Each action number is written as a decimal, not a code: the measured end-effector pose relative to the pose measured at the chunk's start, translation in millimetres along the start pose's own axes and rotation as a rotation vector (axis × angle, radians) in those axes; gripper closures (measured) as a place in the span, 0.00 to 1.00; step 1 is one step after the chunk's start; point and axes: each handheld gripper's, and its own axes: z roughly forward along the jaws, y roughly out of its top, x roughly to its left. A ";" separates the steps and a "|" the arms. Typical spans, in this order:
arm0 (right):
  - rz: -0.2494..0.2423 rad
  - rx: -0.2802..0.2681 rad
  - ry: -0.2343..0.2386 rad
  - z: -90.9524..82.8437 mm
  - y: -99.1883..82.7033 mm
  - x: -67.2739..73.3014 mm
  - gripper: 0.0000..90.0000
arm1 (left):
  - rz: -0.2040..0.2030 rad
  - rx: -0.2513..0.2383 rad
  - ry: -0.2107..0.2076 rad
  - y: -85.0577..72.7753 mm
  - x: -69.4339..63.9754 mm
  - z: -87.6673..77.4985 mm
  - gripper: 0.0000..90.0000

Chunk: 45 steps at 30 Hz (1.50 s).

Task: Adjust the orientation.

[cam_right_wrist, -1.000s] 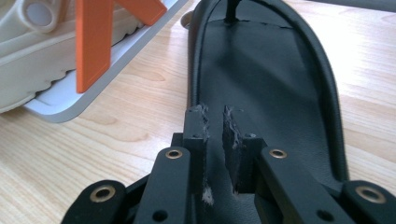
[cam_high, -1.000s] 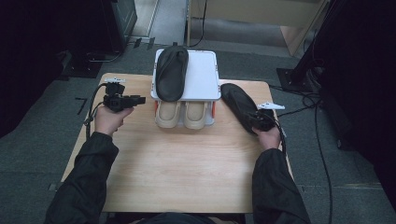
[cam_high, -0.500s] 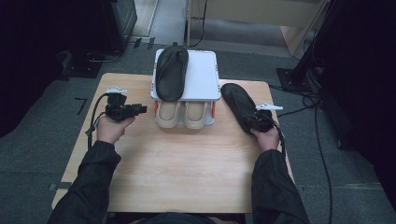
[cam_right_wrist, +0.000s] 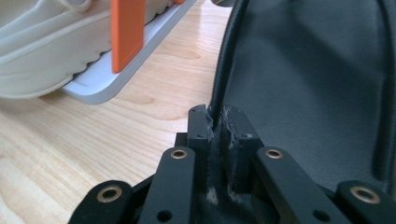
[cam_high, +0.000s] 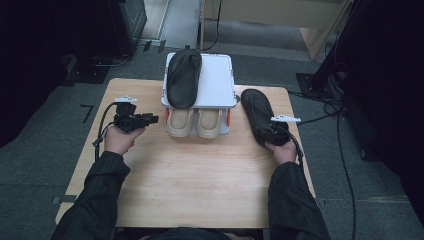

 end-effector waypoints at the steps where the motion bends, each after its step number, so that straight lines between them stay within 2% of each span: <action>1: -0.014 0.009 0.004 0.1 0.1 1.4 0.89 | 0.000 -0.002 -0.001 0.0 0.9 -0.1 0.70; 3: -0.047 0.012 -0.023 -0.4 0.0 6.0 0.88 | -0.006 -0.005 -0.002 0.0 2.7 -0.4 0.70; 9: -0.003 0.012 -0.012 -0.9 0.4 5.9 0.87 | -0.011 0.000 -0.006 -0.6 4.4 1.7 0.70; 18: -0.005 0.031 0.096 4.5 2.6 18.3 0.90 | -0.010 0.013 0.009 -2.2 9.3 0.3 0.70; 20: -0.018 0.039 0.086 4.8 4.4 19.0 0.90 | -0.009 0.012 0.008 -2.2 10.3 -0.1 0.70; 24: 0.002 0.042 0.054 2.5 6.3 11.6 0.87 | -0.013 0.015 0.005 -2.8 10.9 -1.2 0.69; 26: 0.002 0.024 0.041 -0.7 8.4 6.6 0.84 | -0.018 0.005 -0.001 -4.4 10.9 -2.0 0.67; 28: 0.000 0.001 0.006 -3.8 10.3 0.0 0.82 | -0.025 0.004 -0.007 -6.2 11.4 -2.9 0.66; 31: 0.046 -0.022 -0.024 -6.6 14.1 -13.5 0.81 | -0.032 0.003 -0.005 -9.0 11.9 -4.6 0.65; 33: 0.059 -0.033 -0.044 -7.2 18.1 -20.3 0.80 | -0.037 0.001 -0.004 -10.9 12.7 -6.5 0.64; 40: 0.041 -0.048 -0.111 -10.4 31.7 -27.6 0.74 | -0.054 -0.011 -0.004 -15.2 16.1 -13.1 0.64; 42: 0.010 -0.041 -0.147 -10.0 34.6 -30.0 0.74 | -0.050 -0.006 -0.002 -15.5 16.5 -13.1 0.64; 45: 0.026 -0.059 -0.147 -8.0 38.8 -36.1 0.72 | -0.053 -0.004 -0.006 -15.7 16.7 -11.5 0.64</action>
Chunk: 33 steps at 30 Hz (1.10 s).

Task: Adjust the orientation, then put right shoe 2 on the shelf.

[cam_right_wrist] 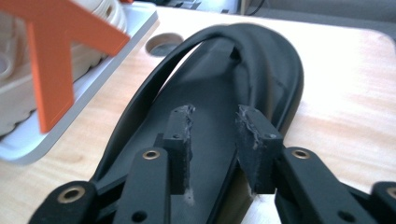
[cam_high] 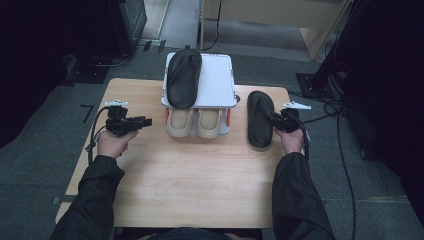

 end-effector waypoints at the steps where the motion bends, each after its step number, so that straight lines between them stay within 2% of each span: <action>1: 0.001 -0.006 -0.010 0.8 1.2 -0.5 0.68 | 0.003 0.007 0.001 0.0 0.2 0.9 0.63; 2: -0.003 0.001 -0.041 1.7 3.9 -1.3 0.68 | 0.003 0.012 0.002 -0.1 0.7 1.9 0.61; 5: 0.014 -0.024 -0.058 2.8 5.2 -5.0 0.68 | -0.008 0.022 0.002 -0.7 2.0 4.1 0.59; 9: 0.029 0.030 -0.051 12.5 1.3 -7.3 0.68 | -0.004 0.026 -0.002 -1.2 2.2 5.3 0.59; 12: 0.030 0.034 -0.076 18.2 -0.2 -8.1 0.68 | 0.003 0.025 0.000 -2.0 2.0 6.0 0.59; 15: 0.026 0.073 -0.093 26.0 -1.4 -8.6 0.68 | 0.017 -0.009 -0.013 -4.0 3.2 6.0 0.59; 17: 0.049 0.050 -0.099 29.1 -3.4 -8.9 0.73 | 0.014 -0.008 -0.012 -4.2 3.7 5.9 0.59; 19: 0.092 0.047 -0.115 29.4 -2.6 -8.3 0.76 | 0.020 -0.009 -0.008 -4.4 4.0 5.5 0.59; 23: 0.128 0.075 -0.154 29.1 1.5 -4.2 0.83 | 0.022 -0.007 -0.004 -4.9 5.2 4.7 0.59; 26: 0.121 0.092 -0.166 28.9 3.9 -1.2 0.84 | 0.019 -0.017 -0.002 -4.5 5.7 3.6 0.59; 29: 0.158 0.102 -0.164 28.5 6.2 0.5 0.84 | 0.024 -0.033 -0.007 -4.0 4.9 2.0 0.59; 33: 0.175 0.101 -0.167 25.8 12.1 3.7 0.84 | 0.028 -0.023 -0.005 -4.4 4.5 3.3 0.59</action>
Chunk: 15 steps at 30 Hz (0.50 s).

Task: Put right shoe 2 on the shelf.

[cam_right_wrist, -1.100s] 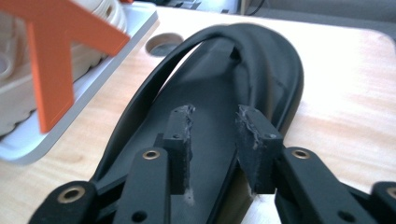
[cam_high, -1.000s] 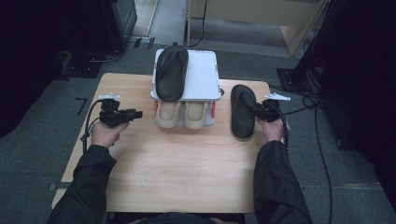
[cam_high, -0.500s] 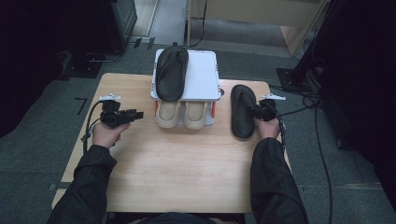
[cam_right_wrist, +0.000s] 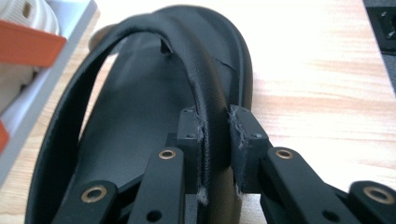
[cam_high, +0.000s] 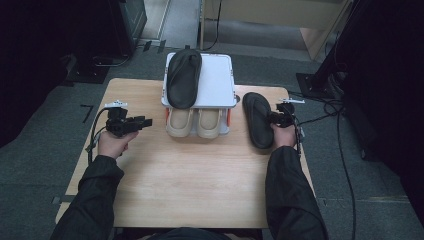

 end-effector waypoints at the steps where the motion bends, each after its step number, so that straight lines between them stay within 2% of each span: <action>1: -0.005 0.004 -0.002 -1.8 2.2 1.0 0.84 | -0.001 0.003 0.000 -0.1 0.0 0.2 0.59; 6: -0.013 -0.038 0.000 -11.5 11.2 4.2 0.85 | -0.002 0.007 -0.001 0.0 -0.3 0.2 0.58; 9: 0.029 0.006 0.004 -17.7 20.9 6.4 0.85 | 0.000 0.010 -0.001 -0.2 -0.5 0.7 0.58; 13: -0.002 -0.008 -0.004 -26.2 33.7 10.4 0.85 | 0.003 0.011 -0.001 -0.3 -0.6 0.8 0.58; 15: 0.011 -0.007 0.001 -30.6 39.7 13.3 0.85 | -0.001 0.012 -0.004 -0.3 -0.2 0.9 0.58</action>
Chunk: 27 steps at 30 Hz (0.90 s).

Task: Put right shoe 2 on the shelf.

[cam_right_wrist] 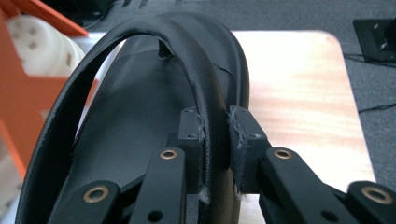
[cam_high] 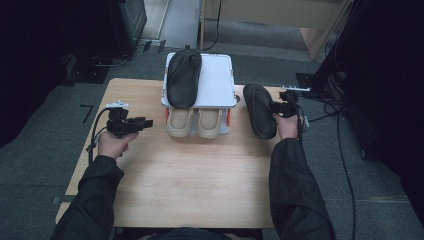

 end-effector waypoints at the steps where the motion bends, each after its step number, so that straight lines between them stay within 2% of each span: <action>1: -0.009 -0.009 0.000 -2.5 4.2 1.9 0.85 | 0.000 0.002 -0.001 -0.2 0.4 0.3 0.58; 7: -0.037 -0.007 -0.002 -14.2 26.6 14.9 0.85 | 0.004 0.016 0.001 -0.6 -0.2 1.3 0.57; 19: -0.080 -0.041 0.017 -40.1 73.8 44.2 0.85 | 0.003 0.003 0.005 0.3 -0.9 -1.0 0.57; 27: -0.121 -0.071 0.022 -53.1 99.2 66.6 0.85 | -0.006 0.000 -0.010 -0.3 -0.4 -1.0 0.57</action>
